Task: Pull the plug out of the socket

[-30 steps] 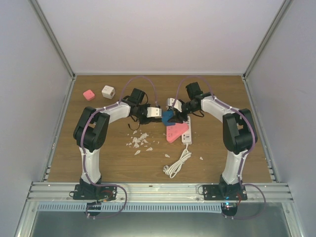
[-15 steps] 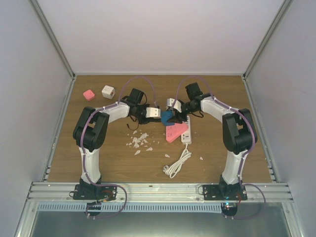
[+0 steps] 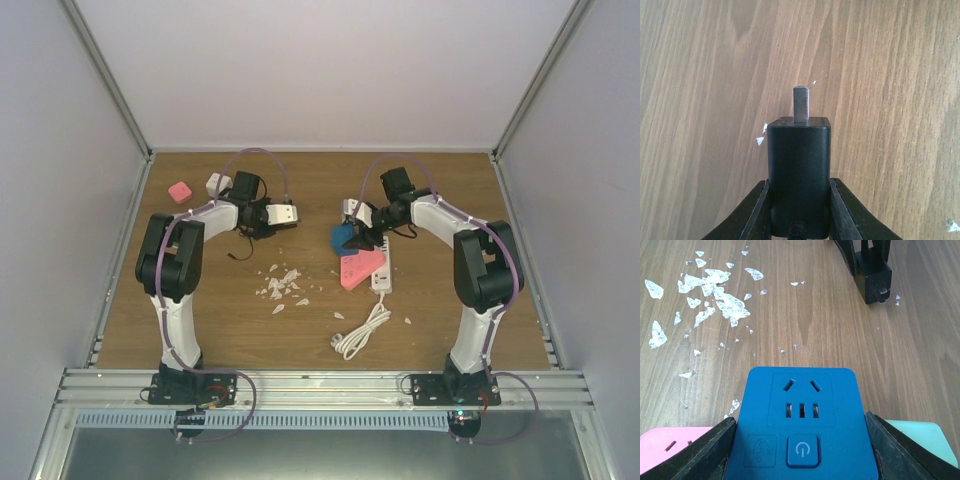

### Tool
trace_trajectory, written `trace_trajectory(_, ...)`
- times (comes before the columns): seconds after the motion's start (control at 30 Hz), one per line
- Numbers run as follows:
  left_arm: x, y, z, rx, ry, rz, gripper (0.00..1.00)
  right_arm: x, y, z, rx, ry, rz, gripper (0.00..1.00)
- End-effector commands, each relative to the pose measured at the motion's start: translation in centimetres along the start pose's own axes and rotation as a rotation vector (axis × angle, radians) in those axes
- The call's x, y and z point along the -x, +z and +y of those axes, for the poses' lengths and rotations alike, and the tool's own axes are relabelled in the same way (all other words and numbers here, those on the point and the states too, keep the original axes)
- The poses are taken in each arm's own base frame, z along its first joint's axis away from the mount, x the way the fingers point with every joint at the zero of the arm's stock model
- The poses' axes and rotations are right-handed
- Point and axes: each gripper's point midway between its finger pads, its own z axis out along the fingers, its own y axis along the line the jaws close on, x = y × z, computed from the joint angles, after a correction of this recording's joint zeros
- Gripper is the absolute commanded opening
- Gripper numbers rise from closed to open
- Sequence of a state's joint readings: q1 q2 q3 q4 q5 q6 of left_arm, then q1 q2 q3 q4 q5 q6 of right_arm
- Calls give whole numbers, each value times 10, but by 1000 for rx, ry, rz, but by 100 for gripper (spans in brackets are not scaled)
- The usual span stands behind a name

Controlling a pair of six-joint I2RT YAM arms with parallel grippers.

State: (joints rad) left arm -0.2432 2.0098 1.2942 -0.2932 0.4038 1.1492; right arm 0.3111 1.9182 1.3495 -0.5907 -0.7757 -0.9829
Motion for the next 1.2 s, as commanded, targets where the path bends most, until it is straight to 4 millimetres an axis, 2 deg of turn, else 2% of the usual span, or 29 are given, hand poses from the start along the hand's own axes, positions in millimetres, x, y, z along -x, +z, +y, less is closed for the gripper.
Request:
trace_trajectory(0.0, -42, 9, -34, -95, -49, 152, 20, 0, -7, 10, 22, 12, -2, 31)
trace_trajectory(0.2, -14, -9, -27, -91, -67, 51, 20, 5, -8, 10, 22, 4, -19, 45)
trace_trajectory(0.37, 11, -27, -17, -81, -118, -24, 20, 12, -9, 11, 22, -4, -33, 63)
trace_trajectory(0.5, 24, -40, -11, -63, -133, -58, 21, 16, -8, 11, 24, -8, -40, 73)
trace_trajectory(0.83, 33, -61, 12, -4, -191, -72, 21, 39, -12, 7, 17, -25, -81, 86)
trace_trajectory(1.07, 33, -64, 60, 79, -307, -70, 21, 62, -26, 0, -11, -34, -121, 90)
trace_trajectory(1.17, 33, -59, 76, 102, -338, -61, 22, 71, -32, -3, -28, -32, -134, 91)
